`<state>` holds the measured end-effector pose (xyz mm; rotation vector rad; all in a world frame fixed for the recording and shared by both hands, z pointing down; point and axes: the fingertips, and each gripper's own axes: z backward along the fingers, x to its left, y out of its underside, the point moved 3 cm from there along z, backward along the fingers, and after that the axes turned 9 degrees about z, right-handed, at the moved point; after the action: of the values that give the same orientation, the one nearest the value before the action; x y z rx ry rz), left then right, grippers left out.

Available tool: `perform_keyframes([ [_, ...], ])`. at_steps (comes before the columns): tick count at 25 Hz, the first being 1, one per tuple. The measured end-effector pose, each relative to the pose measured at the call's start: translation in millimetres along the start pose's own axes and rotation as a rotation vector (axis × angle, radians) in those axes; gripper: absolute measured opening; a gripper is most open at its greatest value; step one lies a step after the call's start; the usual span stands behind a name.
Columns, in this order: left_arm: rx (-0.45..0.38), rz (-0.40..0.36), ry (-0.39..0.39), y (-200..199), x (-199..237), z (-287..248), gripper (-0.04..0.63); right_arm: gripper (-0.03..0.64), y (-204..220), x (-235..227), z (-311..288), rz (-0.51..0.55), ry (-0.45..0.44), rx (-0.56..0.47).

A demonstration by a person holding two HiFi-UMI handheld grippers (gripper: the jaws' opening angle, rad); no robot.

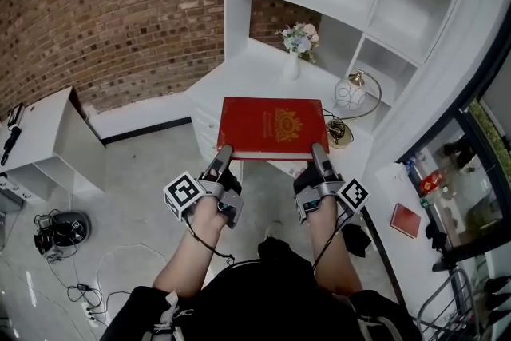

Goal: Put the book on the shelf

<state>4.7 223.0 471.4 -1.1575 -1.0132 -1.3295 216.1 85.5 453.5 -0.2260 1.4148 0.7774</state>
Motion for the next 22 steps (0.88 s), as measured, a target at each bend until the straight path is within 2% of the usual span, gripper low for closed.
perform_keyframes([
  [4, -0.008, -0.002, -0.023, -19.0, 4.4, -11.4, 0.238, 0.259, 2.4, -1.1, -24.0, 0.008, -0.006, 0.007],
  [11, 0.015, -0.009, 0.015, -44.8, 6.5, -60.2, 0.238, 0.259, -12.7, -12.2, -71.6, 0.025, -0.018, -0.010],
  [16, 0.027, -0.018, -0.018, -60.2, 20.8, -111.5, 0.238, 0.259, -37.2, -33.4, -114.1, 0.009, -0.016, -0.026],
  [22, 0.046, -0.035, -0.019, -81.5, 25.2, -193.8, 0.238, 0.259, -78.6, -54.6, -178.8, 0.004, -0.012, -0.044],
])
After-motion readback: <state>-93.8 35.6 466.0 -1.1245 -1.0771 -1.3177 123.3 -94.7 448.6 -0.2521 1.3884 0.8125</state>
